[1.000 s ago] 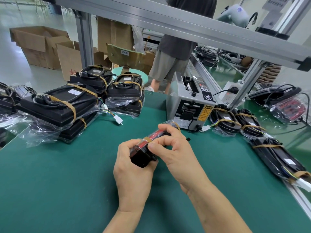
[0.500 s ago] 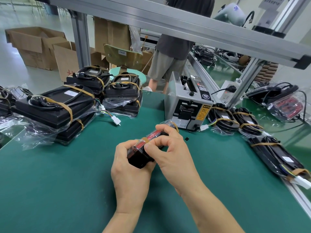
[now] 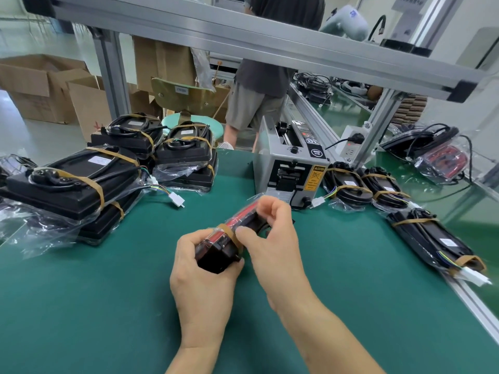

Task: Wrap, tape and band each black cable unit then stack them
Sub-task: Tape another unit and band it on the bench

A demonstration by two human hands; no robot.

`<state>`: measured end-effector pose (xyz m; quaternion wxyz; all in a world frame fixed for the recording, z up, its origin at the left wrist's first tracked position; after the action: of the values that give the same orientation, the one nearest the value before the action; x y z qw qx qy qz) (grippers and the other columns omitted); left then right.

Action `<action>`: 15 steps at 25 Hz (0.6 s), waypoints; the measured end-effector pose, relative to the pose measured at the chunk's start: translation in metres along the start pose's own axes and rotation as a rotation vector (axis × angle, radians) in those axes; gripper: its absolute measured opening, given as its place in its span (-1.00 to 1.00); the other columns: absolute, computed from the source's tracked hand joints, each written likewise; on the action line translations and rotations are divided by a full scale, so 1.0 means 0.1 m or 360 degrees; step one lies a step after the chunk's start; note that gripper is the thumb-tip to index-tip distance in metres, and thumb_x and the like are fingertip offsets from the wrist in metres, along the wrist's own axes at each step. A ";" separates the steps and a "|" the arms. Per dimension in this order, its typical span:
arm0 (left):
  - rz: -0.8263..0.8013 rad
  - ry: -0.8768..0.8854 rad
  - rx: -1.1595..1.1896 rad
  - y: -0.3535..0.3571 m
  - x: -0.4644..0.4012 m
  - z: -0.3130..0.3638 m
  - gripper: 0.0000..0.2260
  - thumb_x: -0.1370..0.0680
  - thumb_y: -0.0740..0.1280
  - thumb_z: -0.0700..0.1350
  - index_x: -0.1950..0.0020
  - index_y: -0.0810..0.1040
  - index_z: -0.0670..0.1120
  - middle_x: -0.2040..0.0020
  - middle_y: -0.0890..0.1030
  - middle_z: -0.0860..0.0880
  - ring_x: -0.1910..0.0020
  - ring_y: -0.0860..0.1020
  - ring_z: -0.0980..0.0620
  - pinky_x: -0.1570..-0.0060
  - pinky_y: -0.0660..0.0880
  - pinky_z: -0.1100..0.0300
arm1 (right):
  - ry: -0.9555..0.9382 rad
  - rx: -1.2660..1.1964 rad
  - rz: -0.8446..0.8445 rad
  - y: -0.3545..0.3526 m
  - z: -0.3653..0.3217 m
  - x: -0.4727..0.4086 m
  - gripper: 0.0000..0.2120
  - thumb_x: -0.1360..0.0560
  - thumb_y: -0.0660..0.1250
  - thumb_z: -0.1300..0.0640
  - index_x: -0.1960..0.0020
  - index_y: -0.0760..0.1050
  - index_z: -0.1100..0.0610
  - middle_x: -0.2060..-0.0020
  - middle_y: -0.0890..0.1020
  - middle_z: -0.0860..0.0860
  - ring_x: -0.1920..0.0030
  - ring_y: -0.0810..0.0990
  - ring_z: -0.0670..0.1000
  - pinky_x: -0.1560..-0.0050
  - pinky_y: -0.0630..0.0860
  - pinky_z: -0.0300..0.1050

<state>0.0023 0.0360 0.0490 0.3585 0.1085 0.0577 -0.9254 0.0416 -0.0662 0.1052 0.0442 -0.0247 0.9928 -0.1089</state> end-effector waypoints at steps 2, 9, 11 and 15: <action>0.0016 0.0008 -0.0017 0.00 0.00 0.01 -0.56 -0.23 0.56 -0.23 0.09 0.46 0.15 0.11 0.60 0.14 0.12 0.54 0.22 0.17 0.42 0.39 | -0.0048 0.0082 -0.0075 0.06 0.01 0.01 -0.51 -0.40 0.44 0.12 -0.23 0.32 -0.10 -0.17 0.38 -0.26 -0.25 0.37 -0.20 -0.35 0.33 -0.08; 0.0004 -0.0008 -0.0028 -0.01 -0.01 0.00 -0.49 -0.19 0.59 -0.26 0.11 0.46 0.21 0.14 0.60 0.20 0.12 0.54 0.30 0.21 0.36 0.54 | -0.0216 0.0345 -0.0377 -0.07 -0.01 -0.14 -0.43 -0.24 0.58 0.02 -0.11 0.37 -0.25 -0.12 0.38 -0.32 -0.26 0.33 -0.17 -0.39 0.23 0.01; -0.0020 -0.0031 -0.0032 -0.01 -0.06 0.00 -0.47 -0.16 0.61 -0.24 0.12 0.46 0.24 0.13 0.60 0.27 0.13 0.54 0.31 0.22 0.35 0.56 | -0.0295 0.0430 -0.0429 -0.10 -0.05 -0.23 -0.47 -0.29 0.58 0.06 -0.12 0.39 -0.21 -0.13 0.42 -0.23 -0.25 0.35 -0.18 -0.40 0.21 0.03; -0.0056 -0.0095 0.0002 -0.08 -0.18 -0.04 -0.45 -0.12 0.62 -0.23 0.12 0.49 0.24 0.14 0.61 0.30 0.18 0.55 0.34 0.27 0.37 0.57 | -0.0503 0.0548 -0.0498 -0.04 -0.04 -0.35 -0.63 -0.36 0.52 0.01 -0.05 0.44 -0.26 -0.18 0.44 -0.25 -0.30 0.30 -0.22 -0.39 0.10 -0.05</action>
<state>0.0102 0.0543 0.0495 0.3437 0.0800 0.0484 -0.9344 0.0758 -0.0674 0.1129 0.1847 -0.1865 0.9246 -0.2761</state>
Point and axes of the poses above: each hand's wrist, its own x-axis away from the middle knuckle, its own y-axis out of the palm, z = x × y, the point moved 4 cm from there along -x, towards the middle knuckle
